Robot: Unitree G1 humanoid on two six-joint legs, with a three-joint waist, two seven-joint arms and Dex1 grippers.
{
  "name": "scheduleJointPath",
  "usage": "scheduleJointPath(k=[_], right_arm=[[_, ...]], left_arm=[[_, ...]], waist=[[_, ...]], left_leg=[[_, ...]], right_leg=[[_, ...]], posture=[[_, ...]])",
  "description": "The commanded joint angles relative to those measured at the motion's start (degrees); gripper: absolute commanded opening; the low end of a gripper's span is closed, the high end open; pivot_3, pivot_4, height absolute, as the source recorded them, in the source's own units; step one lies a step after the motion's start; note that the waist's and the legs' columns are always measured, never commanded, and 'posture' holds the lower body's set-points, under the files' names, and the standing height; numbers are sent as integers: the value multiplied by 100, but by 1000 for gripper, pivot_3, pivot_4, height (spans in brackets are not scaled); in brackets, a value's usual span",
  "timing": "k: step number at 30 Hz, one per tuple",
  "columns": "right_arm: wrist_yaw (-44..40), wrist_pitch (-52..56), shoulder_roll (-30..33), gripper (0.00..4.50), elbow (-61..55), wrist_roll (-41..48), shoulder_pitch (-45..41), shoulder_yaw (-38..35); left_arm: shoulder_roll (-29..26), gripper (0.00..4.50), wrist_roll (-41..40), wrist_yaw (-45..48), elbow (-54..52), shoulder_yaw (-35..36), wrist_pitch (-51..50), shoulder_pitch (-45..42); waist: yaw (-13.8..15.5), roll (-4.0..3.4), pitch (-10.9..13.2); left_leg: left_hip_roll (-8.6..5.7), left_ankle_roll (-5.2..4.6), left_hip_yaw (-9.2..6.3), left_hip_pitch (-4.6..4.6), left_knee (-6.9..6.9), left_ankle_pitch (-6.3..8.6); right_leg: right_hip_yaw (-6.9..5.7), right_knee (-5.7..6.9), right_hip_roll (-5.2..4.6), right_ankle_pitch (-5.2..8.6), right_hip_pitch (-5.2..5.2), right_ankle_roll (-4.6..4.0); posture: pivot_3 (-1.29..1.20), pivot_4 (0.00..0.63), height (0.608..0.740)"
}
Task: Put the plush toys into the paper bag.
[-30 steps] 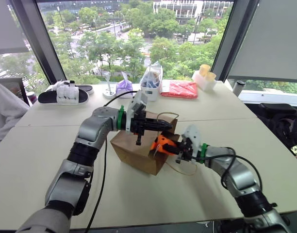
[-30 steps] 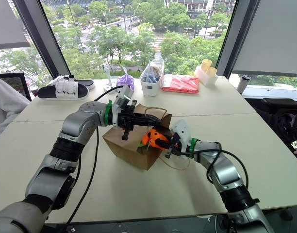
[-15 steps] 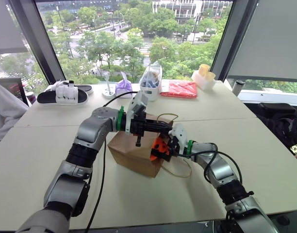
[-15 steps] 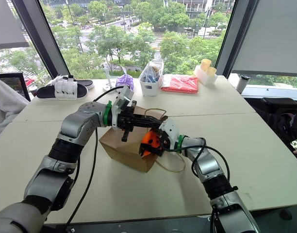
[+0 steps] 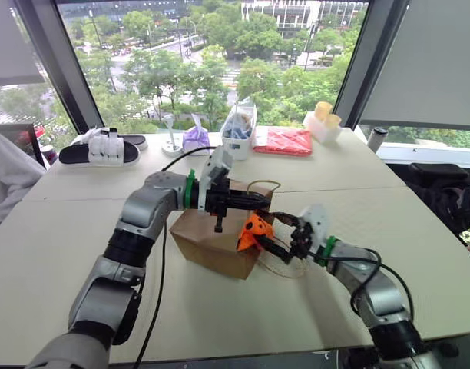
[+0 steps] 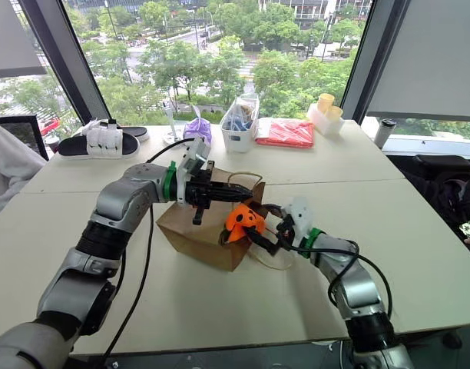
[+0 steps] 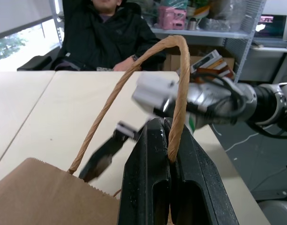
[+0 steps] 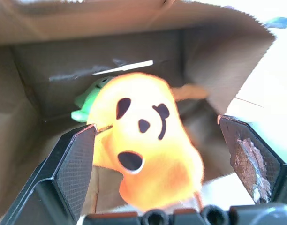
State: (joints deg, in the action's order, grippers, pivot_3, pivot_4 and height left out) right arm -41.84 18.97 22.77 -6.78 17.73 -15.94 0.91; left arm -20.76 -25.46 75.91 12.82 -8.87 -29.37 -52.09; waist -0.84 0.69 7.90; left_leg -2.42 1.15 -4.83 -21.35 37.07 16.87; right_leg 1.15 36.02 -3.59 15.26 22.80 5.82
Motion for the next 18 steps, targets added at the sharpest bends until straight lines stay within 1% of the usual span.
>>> scheduleJointPath(k=[1,4,7,11,14,15,18], right_arm=[[102,229,66,4474,-545,255,107,-189],[147,289,190,4474,-648,248,333,-258],[146,165,274,3667,-596,194,494,-330],[82,-109,496,1667,-253,-137,637,-191],[107,-297,416,125,147,-285,444,-40],[110,-336,388,53,229,-309,387,-8],[-16,-594,213,53,736,-489,14,297]], left_arm=[[-6,0,-28,13,-165,16,95,-59],[12,0,-28,8,-123,21,107,-83],[22,0,-27,5,-99,21,118,-91],[22,0,-27,16,-61,25,124,-122],[21,0,-34,29,-56,22,109,-138],[21,0,-36,33,-58,20,105,-140],[32,0,-37,44,-69,-1,95,-146]], waist=[[-13,0,0],[4,0,0],[23,0,0],[15,0,0],[8,0,0],[-4,0,0],[-27,0,0]], left_leg=[[1,0,1,0,0,0],[1,-1,0,4,1,0],[-1,-1,0,3,4,0],[-3,-1,2,3,4,0],[-2,-1,2,4,4,0],[-2,-1,2,4,4,0],[1,-1,4,7,3,0]], right_leg=[[0,0,0,0,1,0],[0,-1,1,0,-1,0],[0,-2,0,0,-4,0],[2,-3,-1,0,-5,0],[1,-4,1,0,-5,0],[1,-4,1,0,-5,0],[2,-2,3,0,-3,0]], posture=[[0,150,740],[0,150,740],[0,150,740],[0,150,740],[0,150,740],[0,150,740],[0,150,740]])
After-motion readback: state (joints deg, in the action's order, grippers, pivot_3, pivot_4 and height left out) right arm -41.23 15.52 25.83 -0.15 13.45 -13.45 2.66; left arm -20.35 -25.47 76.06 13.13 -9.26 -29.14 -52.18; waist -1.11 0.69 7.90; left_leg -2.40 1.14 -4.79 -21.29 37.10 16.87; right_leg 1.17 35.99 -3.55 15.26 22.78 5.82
